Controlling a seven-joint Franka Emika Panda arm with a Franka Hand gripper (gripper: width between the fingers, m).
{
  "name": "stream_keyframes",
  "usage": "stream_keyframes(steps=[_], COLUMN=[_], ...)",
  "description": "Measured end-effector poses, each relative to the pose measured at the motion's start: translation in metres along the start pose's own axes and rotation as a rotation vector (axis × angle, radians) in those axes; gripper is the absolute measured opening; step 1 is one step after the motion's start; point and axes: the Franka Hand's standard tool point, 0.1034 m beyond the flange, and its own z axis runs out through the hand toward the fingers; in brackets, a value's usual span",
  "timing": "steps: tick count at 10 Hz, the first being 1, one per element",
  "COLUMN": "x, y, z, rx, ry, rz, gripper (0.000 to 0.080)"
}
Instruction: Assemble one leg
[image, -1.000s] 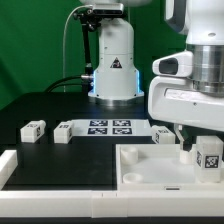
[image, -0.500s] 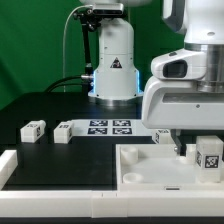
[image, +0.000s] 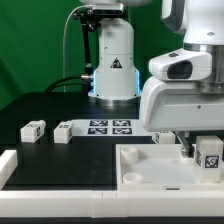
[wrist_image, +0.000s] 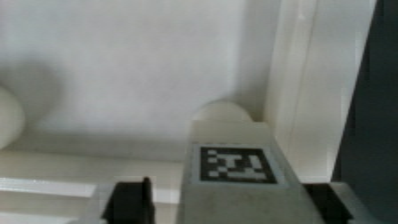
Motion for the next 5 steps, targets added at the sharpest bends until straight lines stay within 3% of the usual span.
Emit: stream_keyframes(steps=[1, 5], x=[0.0, -0.0002], y=[0.0, -0.0013], z=[0.0001, 0.0002], rx=[0.0, 0.006], ry=[0.0, -0.001], rz=[0.035, 0.362], gripper=[0.0291, 0.0291])
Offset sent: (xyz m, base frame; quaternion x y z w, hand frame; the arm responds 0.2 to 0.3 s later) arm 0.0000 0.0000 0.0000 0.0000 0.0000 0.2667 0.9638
